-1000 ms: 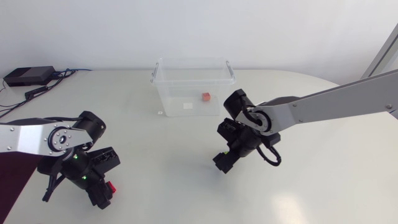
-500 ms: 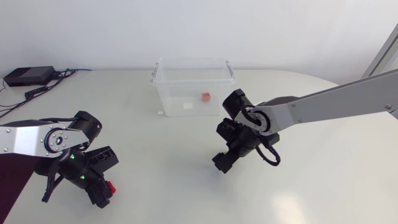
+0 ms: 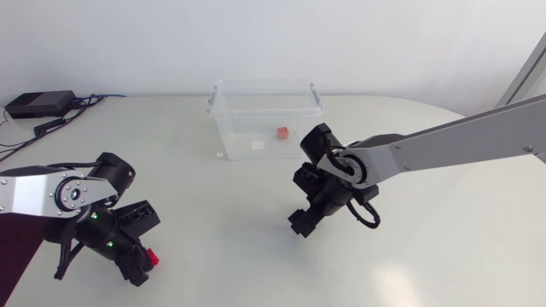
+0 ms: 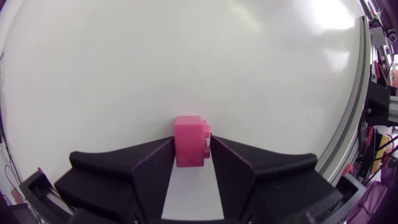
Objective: Place the duplo bricks in the container
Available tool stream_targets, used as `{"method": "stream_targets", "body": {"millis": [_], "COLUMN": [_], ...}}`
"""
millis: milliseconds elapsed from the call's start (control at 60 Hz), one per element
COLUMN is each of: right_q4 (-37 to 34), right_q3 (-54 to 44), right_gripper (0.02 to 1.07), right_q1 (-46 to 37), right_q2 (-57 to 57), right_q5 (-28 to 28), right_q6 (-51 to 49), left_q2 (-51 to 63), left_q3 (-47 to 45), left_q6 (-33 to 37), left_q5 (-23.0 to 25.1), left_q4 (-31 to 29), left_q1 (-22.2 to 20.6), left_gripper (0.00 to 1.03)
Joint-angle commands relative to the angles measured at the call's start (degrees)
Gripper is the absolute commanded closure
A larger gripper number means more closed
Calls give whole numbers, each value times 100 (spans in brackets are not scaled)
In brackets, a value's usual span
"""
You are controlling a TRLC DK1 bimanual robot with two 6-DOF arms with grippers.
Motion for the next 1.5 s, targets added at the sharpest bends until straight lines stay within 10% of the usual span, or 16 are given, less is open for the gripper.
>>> {"method": "stream_targets", "body": {"millis": [0,633,1483], "right_q4": [11,248,-964], "right_q3": [91,-41,82], "right_gripper": [13,52,56], "right_q1": [9,9,9], "right_q2": [144,179,-1359], "right_q5": [52,219,544], "right_q6": [103,138,85], "left_q2": [-140,-1458,-1871], "left_q3": [-141,-35,1424], "left_q6": [127,-155,-981], "left_q5": [87,272,518], "left_q4": [-52,-438,-887], "left_q1": [45,-192,-543], "left_gripper": [66,73,73]}}
